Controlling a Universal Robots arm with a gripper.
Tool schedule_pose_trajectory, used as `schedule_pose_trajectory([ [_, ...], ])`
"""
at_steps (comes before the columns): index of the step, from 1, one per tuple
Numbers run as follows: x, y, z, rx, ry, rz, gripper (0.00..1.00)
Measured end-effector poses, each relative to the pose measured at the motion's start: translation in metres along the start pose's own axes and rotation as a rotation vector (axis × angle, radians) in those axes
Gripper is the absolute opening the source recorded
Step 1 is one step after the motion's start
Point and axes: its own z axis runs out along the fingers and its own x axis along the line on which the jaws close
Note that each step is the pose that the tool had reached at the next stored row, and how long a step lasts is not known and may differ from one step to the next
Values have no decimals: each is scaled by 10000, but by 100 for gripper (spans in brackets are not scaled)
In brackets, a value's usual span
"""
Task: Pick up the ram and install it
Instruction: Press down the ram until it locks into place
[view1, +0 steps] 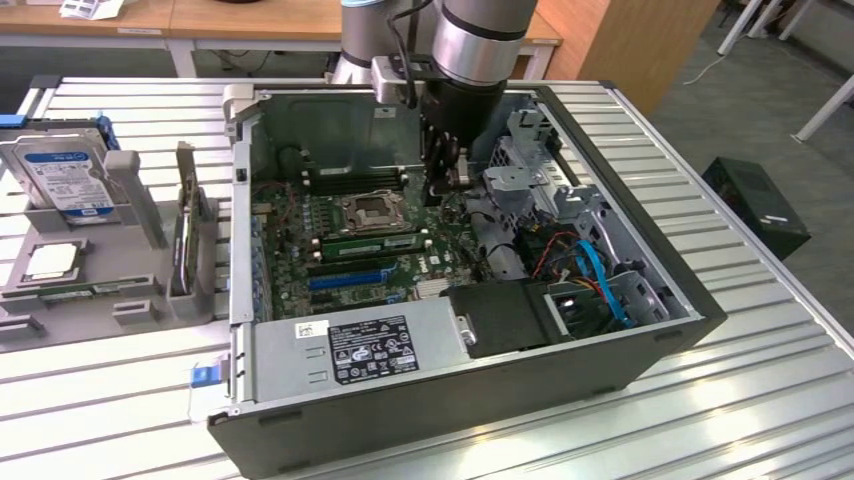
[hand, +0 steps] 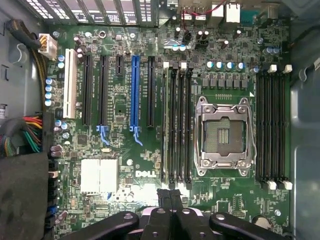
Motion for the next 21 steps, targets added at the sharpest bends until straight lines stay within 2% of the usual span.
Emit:
schedule_pose_trajectory([
  [10,2,-4,80,-1,0,0,11],
  [21,-26,-4,88,0,0,1,11],
])
